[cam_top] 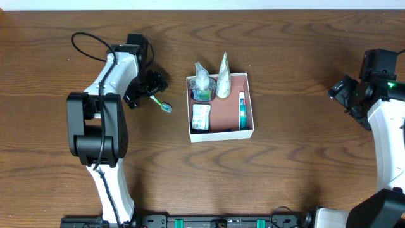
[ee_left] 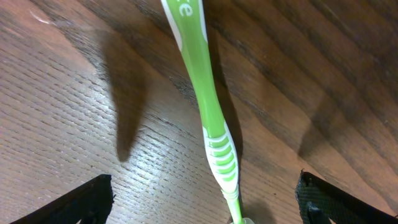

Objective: Pack container
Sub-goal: 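Move the left gripper to the green toothbrush and grasp it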

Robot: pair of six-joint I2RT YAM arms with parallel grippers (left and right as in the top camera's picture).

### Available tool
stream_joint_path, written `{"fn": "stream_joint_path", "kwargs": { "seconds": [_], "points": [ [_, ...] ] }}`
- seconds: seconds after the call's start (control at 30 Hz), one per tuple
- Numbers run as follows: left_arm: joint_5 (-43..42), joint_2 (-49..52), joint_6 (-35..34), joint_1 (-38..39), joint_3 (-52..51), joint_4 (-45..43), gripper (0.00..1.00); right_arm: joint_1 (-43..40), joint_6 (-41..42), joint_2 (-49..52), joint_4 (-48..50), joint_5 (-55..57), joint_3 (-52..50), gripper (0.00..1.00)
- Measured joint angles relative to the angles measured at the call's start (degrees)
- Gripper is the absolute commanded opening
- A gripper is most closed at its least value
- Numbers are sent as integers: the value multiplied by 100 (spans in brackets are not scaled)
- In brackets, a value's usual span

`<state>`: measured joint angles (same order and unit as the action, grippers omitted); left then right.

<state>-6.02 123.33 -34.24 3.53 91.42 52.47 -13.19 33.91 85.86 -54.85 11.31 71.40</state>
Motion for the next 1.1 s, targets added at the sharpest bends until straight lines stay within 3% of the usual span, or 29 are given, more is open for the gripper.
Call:
{"fn": "stream_joint_path", "kwargs": {
  "seconds": [0.33,0.47,0.83,0.97,1.1],
  "points": [
    [13,0,15,-7,0,-13,88,0,0,0,2,0,0,99],
    [50,0,15,-7,-15,-11,82,0,0,0,2,0,0,99],
    [177,2,22,-22,-236,-22,82,0,0,0,2,0,0,99],
    [188,2,17,-39,-236,-22,68,0,0,0,2,0,0,99],
    [192,2,96,-39,-236,7,62,0,0,0,2,0,0,99]
  ]
}}
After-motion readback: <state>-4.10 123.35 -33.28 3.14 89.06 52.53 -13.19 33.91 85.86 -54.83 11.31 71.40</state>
